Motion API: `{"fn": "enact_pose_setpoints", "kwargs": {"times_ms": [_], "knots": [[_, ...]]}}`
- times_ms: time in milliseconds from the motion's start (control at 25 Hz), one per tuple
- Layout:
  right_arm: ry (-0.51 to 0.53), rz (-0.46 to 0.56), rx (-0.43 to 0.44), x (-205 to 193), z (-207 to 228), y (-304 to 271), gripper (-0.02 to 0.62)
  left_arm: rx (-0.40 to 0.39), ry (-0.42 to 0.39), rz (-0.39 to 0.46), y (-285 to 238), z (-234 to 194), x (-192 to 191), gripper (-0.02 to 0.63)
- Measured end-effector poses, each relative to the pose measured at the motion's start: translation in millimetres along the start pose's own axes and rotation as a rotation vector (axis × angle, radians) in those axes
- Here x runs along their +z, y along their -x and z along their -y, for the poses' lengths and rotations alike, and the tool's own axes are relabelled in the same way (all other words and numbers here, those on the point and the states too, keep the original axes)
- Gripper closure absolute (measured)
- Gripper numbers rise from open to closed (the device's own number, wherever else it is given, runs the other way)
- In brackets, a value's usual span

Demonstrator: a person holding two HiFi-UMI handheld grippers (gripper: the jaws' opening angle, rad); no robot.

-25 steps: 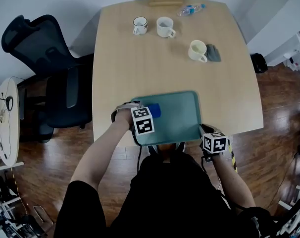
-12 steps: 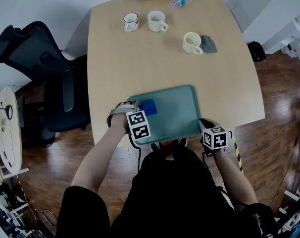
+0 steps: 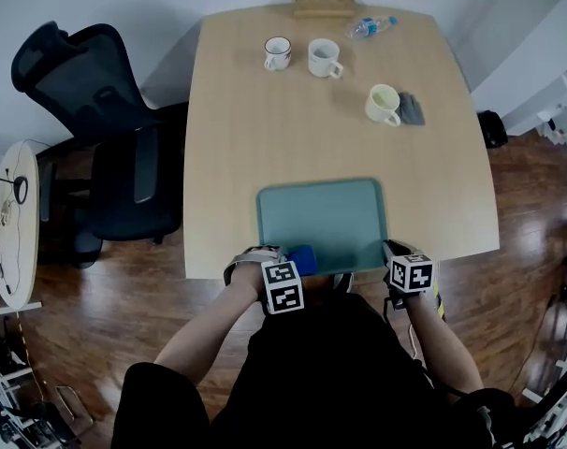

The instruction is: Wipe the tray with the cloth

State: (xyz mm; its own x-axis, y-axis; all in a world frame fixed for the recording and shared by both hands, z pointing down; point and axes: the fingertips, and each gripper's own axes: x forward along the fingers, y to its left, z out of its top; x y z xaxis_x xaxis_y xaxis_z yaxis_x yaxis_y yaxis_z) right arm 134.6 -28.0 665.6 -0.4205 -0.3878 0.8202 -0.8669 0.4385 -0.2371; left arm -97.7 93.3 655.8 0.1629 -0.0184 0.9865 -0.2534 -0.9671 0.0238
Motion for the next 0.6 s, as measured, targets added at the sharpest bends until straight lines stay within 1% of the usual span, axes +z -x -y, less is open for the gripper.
{"fn": "enact_pose_setpoints", "kwargs": {"times_ms": [80,160,240,280,320,360,440,480,560,600], "knots": [[0.003,-0.005,-0.007,-0.2,0.3,-0.1,0.566,-0.042,0.018,-0.003,-1.8,8.5,0.0,0.459],[0.008,-0.008,-0.017,-0.5,1.5,-1.0,0.566,-0.065,0.047,0.003,-3.2,8.6,0.9,0.459],[0.006,-0.010,-0.024,-0.9,2.2,-1.9,0.566,-0.068,0.103,0.023,-1.2,3.2,1.9,0.459],[0.002,-0.011,-0.026,-1.0,2.0,-1.9,0.566,-0.053,0.150,0.037,2.4,-2.1,1.3,0.459],[-0.002,-0.011,-0.026,-0.7,1.6,-1.9,0.566,-0.024,0.216,0.055,8.1,-9.9,-0.9,0.459],[-0.008,-0.011,-0.026,-0.2,1.4,-2.0,0.566,0.012,0.302,0.081,15.4,-19.9,-4.7,0.459],[-0.019,-0.008,-0.027,0.6,2.7,-1.9,0.566,0.081,0.521,0.158,32.7,-41.5,-17.2,0.459],[-0.025,-0.006,-0.029,0.5,3.5,-1.7,0.566,0.100,0.641,0.208,41.1,-50.6,-25.8,0.459],[-0.041,0.001,-0.035,0.1,4.0,-1.3,0.568,0.101,0.866,0.313,54.5,-62.1,-45.4,0.459],[-0.050,0.007,-0.039,0.0,3.9,-1.1,0.568,0.088,0.961,0.356,59.1,-64.8,-55.8,0.459]]}}
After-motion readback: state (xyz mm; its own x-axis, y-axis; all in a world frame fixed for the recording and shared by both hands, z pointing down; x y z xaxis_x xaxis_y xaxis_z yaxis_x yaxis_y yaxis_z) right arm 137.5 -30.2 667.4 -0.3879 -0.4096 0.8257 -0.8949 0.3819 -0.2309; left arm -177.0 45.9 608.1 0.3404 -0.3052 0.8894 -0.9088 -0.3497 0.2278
